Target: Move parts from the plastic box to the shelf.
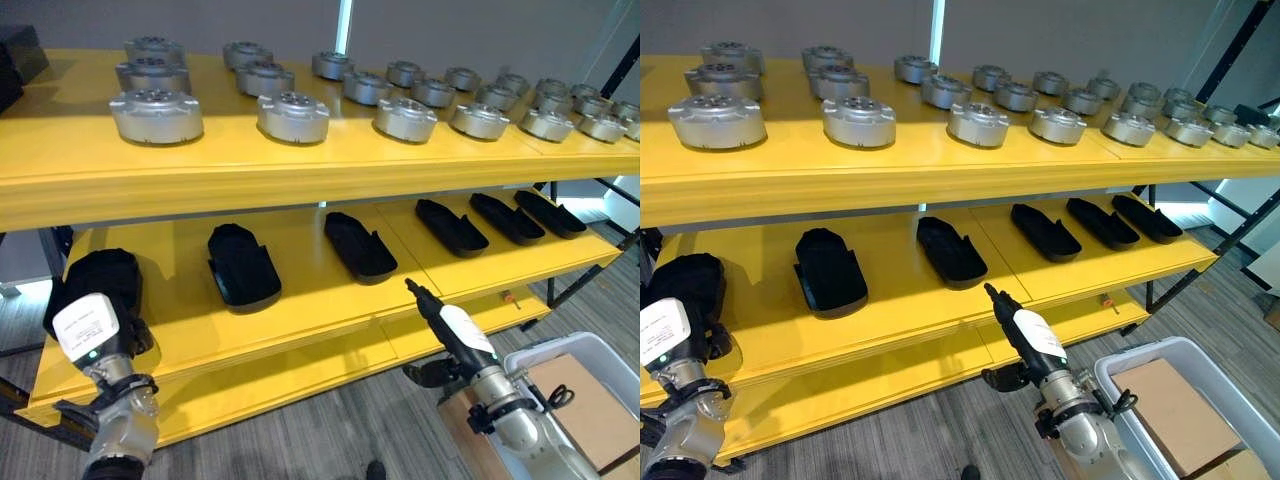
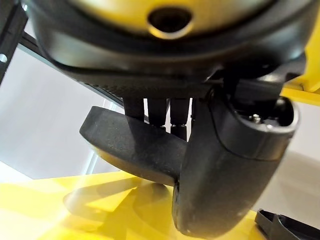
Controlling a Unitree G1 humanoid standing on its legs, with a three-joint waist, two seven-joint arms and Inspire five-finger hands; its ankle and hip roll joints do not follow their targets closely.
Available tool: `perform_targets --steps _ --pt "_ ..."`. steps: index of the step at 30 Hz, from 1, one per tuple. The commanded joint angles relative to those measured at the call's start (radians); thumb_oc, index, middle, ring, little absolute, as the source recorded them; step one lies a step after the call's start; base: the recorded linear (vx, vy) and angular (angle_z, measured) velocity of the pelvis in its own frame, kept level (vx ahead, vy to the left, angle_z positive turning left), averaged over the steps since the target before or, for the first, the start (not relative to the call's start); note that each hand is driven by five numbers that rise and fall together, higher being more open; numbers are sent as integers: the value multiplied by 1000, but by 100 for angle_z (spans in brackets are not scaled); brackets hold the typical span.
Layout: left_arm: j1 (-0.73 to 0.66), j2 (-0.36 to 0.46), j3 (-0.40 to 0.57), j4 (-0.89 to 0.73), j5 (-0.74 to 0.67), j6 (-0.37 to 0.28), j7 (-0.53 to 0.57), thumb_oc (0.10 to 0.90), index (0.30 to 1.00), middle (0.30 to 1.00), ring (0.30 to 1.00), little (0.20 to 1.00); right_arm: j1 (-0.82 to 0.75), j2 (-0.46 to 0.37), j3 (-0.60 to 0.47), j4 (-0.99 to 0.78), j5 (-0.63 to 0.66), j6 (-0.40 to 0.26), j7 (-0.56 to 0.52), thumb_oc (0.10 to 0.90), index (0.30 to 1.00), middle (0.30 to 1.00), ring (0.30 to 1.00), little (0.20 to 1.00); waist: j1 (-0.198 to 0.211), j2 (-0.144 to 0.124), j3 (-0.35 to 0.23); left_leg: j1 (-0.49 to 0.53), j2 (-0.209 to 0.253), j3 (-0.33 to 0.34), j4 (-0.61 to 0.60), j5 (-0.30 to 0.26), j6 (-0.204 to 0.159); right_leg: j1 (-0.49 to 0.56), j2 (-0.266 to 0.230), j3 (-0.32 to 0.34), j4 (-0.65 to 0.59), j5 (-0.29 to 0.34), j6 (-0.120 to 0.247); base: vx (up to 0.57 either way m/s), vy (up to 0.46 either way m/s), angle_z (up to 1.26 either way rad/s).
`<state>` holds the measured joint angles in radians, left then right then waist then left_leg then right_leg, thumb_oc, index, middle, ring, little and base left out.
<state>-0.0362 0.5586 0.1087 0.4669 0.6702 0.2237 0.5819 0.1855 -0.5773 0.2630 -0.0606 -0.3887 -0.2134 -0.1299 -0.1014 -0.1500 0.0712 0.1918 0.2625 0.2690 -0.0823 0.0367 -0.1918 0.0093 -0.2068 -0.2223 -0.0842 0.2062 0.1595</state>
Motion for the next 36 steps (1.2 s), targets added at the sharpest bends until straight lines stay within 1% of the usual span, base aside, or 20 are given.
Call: perform_targets --steps 1,5,11,12,21,29,36 --pt "-117 50 -16 66 -41 5 -32 400 300 300 300 300 -113 -28 -40 -122 62 -61 -38 900 1000 1000 1000 1000 -5 2 62 48 20 15 -5 -52 34 57 -66 -24 111 -123 61 0 0 0" --pt "-125 57 -25 89 -41 4 -36 400 300 300 300 300 -112 -30 -38 -121 63 -63 -39 900 1000 1000 1000 1000 -7 0 62 48 18 19 -5 -54 34 55 -66 -22 109 -120 61 7 2 -3" --pt "-152 91 -42 115 -36 3 -50 400 300 300 300 300 -106 -29 -36 -114 62 -64 -44 900 1000 1000 1000 1000 -11 -5 71 44 15 26 -5 -55 36 46 -67 -13 106 -114 66 2 7 -7" --pt "-157 101 -45 121 -40 3 -51 900 1000 1000 1000 1000 -108 -30 -33 -115 60 -65 -43 900 1000 1000 1000 1000 -11 -8 74 45 13 28 -5 -57 38 42 -66 -10 106 -111 67 -1 9 -5" --pt "-155 133 -34 135 -41 4 -68 900 1000 1000 1000 1000 -106 -29 -30 -114 55 -66 -43 900 1000 1000 1000 1000 -6 -12 80 51 11 35 -5 -61 39 43 -66 -5 109 -114 67 1 1 -1" --pt "-123 146 -7 141 -53 -4 -75 900 1000 1000 1000 1000 -98 -30 -32 -119 57 -68 -38 900 1000 1000 1000 1000 -3 -7 73 58 8 35 -5 -68 40 55 -68 -12 103 -115 69 0 0 0" --pt "-89 172 33 68 -32 -15 -58 900 1000 1000 1000 1000 -93 -30 -44 -123 60 -72 -32 900 1000 1000 1000 1000 -1 3 58 63 5 35 -5 -72 41 65 -68 -15 96 -115 69 5 2 0"
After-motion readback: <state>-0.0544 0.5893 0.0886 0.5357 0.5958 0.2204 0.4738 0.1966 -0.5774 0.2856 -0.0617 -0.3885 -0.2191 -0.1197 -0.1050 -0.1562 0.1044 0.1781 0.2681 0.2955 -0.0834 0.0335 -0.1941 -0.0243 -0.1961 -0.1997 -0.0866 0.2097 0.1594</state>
